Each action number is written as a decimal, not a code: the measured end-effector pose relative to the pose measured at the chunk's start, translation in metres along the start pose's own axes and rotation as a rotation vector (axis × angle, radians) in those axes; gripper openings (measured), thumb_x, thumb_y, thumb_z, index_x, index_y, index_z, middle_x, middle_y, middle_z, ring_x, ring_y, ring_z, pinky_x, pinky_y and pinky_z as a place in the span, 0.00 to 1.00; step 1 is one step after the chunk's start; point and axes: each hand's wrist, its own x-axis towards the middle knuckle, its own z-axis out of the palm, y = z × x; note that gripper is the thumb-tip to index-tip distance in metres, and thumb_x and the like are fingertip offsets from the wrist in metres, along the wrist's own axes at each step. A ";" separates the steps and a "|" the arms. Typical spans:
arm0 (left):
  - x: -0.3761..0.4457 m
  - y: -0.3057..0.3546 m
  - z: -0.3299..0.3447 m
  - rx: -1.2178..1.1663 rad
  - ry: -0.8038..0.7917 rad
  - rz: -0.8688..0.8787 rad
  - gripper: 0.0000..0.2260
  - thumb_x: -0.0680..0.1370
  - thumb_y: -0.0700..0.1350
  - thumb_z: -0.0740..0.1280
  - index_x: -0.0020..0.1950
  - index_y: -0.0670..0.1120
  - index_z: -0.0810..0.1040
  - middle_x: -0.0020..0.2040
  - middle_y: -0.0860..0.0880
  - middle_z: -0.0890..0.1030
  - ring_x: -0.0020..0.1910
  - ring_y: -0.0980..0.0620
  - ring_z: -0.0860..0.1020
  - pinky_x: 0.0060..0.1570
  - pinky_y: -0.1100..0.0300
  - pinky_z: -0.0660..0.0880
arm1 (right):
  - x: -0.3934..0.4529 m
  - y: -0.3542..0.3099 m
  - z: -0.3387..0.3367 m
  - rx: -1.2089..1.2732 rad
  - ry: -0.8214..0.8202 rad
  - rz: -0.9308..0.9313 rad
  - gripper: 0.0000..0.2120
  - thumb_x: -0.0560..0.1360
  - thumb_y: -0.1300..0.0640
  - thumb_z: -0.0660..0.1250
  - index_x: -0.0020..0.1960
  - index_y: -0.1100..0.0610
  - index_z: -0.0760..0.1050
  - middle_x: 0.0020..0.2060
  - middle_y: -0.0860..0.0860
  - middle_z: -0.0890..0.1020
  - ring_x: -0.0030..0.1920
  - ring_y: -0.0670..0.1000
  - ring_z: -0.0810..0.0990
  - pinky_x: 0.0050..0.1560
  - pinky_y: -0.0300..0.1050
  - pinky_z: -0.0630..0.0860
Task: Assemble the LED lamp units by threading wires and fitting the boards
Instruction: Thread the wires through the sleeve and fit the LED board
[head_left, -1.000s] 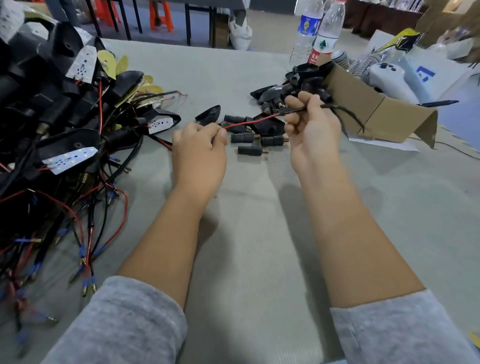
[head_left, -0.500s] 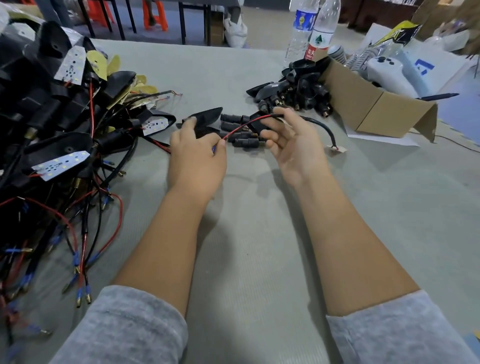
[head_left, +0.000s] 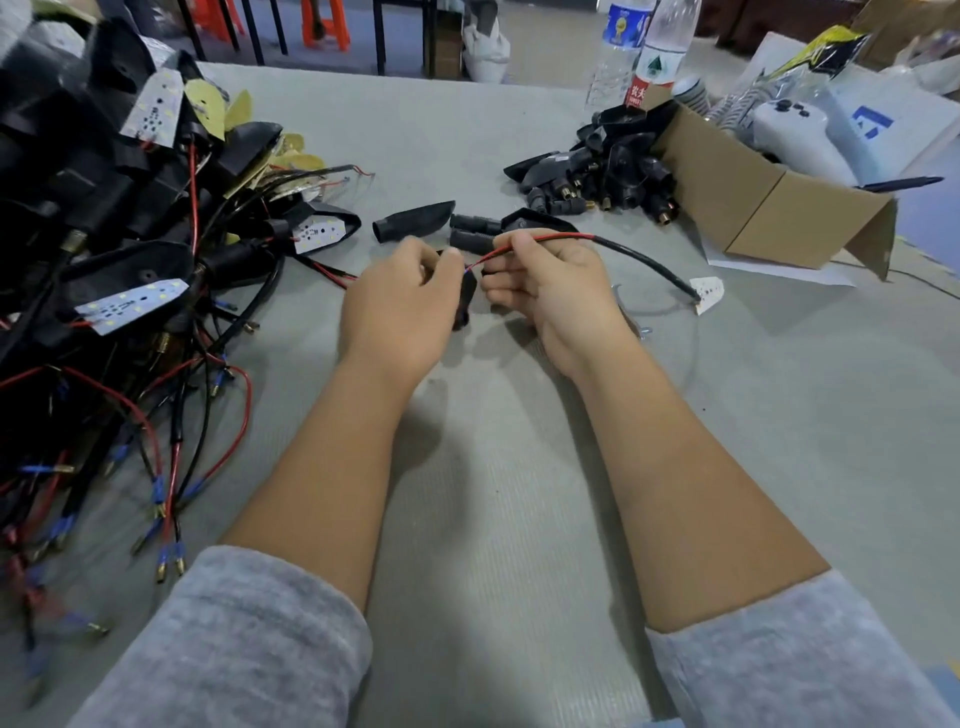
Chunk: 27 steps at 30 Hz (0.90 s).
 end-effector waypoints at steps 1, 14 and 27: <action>0.000 0.000 -0.002 -0.059 0.001 -0.027 0.11 0.77 0.57 0.60 0.45 0.51 0.76 0.36 0.55 0.77 0.44 0.52 0.77 0.41 0.55 0.69 | 0.000 0.000 0.000 0.028 0.012 0.003 0.11 0.83 0.62 0.57 0.46 0.62 0.75 0.37 0.58 0.79 0.31 0.48 0.79 0.35 0.38 0.79; 0.007 -0.010 0.002 0.278 -0.010 0.088 0.30 0.69 0.67 0.66 0.66 0.52 0.71 0.67 0.51 0.71 0.73 0.51 0.59 0.71 0.44 0.56 | 0.001 0.003 0.000 -0.020 0.084 -0.004 0.06 0.81 0.65 0.60 0.49 0.64 0.75 0.36 0.57 0.79 0.32 0.48 0.80 0.36 0.37 0.79; 0.005 -0.009 0.002 0.210 -0.009 0.169 0.22 0.70 0.56 0.73 0.63 0.57 0.74 0.54 0.53 0.79 0.66 0.49 0.66 0.62 0.51 0.59 | -0.001 0.001 -0.002 -0.049 0.162 -0.139 0.03 0.78 0.68 0.63 0.48 0.66 0.76 0.37 0.58 0.80 0.34 0.50 0.81 0.39 0.41 0.81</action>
